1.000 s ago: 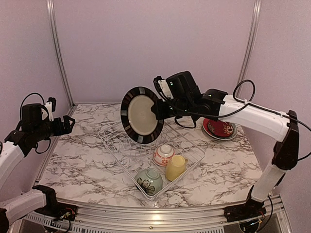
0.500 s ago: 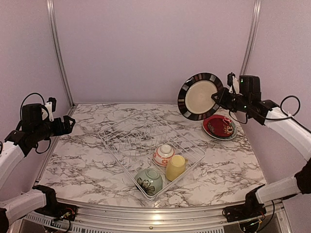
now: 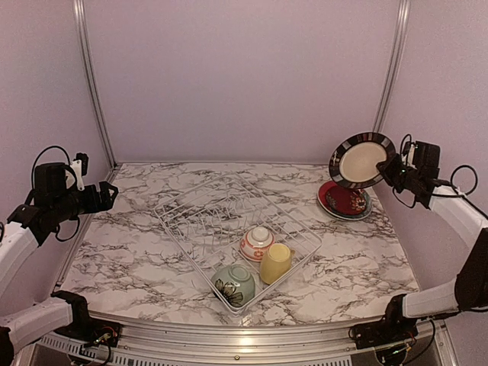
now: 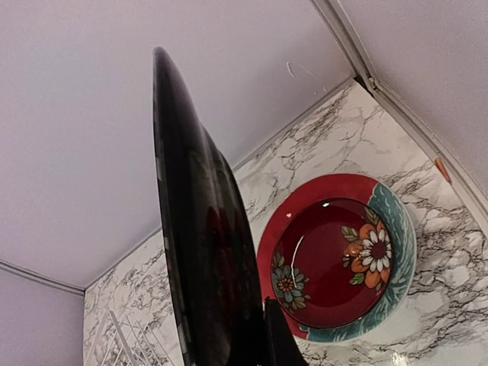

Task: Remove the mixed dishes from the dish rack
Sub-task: Place the plate with another plate.

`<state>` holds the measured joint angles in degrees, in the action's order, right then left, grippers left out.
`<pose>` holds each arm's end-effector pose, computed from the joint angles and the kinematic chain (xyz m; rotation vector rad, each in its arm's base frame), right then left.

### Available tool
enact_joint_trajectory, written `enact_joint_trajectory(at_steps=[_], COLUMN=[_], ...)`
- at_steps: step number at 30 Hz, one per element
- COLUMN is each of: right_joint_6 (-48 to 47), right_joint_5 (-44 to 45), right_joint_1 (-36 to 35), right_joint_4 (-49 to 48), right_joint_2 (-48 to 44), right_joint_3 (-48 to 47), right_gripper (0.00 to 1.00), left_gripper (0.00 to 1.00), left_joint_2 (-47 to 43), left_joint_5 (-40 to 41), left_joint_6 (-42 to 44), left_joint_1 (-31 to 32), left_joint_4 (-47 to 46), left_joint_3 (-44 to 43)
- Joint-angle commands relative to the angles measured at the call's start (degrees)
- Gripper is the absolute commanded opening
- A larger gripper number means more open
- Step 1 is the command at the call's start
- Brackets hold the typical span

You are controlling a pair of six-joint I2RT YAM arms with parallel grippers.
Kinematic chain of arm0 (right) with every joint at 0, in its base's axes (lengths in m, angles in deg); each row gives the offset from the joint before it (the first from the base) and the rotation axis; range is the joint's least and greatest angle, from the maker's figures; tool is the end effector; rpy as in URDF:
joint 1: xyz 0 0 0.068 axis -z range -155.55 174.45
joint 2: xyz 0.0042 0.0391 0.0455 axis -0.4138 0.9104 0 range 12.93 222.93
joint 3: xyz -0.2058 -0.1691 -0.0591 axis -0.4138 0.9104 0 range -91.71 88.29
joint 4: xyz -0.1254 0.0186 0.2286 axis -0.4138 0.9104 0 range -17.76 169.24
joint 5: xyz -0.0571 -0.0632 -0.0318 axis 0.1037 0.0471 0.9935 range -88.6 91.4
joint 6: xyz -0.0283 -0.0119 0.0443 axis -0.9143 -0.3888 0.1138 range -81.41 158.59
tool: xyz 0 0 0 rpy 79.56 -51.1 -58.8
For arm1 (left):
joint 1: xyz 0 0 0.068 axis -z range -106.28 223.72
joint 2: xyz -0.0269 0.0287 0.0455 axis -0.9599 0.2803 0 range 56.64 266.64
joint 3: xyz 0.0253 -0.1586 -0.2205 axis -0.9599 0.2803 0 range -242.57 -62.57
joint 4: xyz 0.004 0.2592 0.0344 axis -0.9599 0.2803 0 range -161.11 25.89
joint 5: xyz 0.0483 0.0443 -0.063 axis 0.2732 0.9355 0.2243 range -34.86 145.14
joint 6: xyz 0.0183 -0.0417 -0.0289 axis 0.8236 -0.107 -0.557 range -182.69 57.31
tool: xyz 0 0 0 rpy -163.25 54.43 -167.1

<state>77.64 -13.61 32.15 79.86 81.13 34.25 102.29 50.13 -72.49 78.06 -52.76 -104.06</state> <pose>0.2734 -0.0277 0.3166 0.6235 1.8875 0.6133 0.1846 -0.0172 0.3025 -0.0363 1.9700 -0.2475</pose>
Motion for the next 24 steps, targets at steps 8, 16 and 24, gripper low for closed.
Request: enact_joint_trajectory(at_steps=[8, 16, 24], right_joint_6=[12.31, 16.41, 18.03], right_joint_5=[-15.99, -21.93, -24.74], right_joint_1=[6.83, 8.59, 9.23], right_joint_4=[-25.16, -35.39, -39.89], right_joint_2=[10.87, 20.86, 25.94], right_joint_3=[2.43, 4.33, 5.24], right_gripper=[0.0, 0.0, 0.0], left_gripper=[0.99, 0.99, 0.99], left_joint_2=[-0.68, -0.74, -0.3], left_joint_5=[0.05, 0.26, 0.36], left_joint_6=[0.58, 0.65, 0.67], left_joint_1=[-0.03, -0.03, -0.03], left_joint_4=[0.68, 0.64, 0.72], left_joint_3=[-0.21, -0.21, -0.34])
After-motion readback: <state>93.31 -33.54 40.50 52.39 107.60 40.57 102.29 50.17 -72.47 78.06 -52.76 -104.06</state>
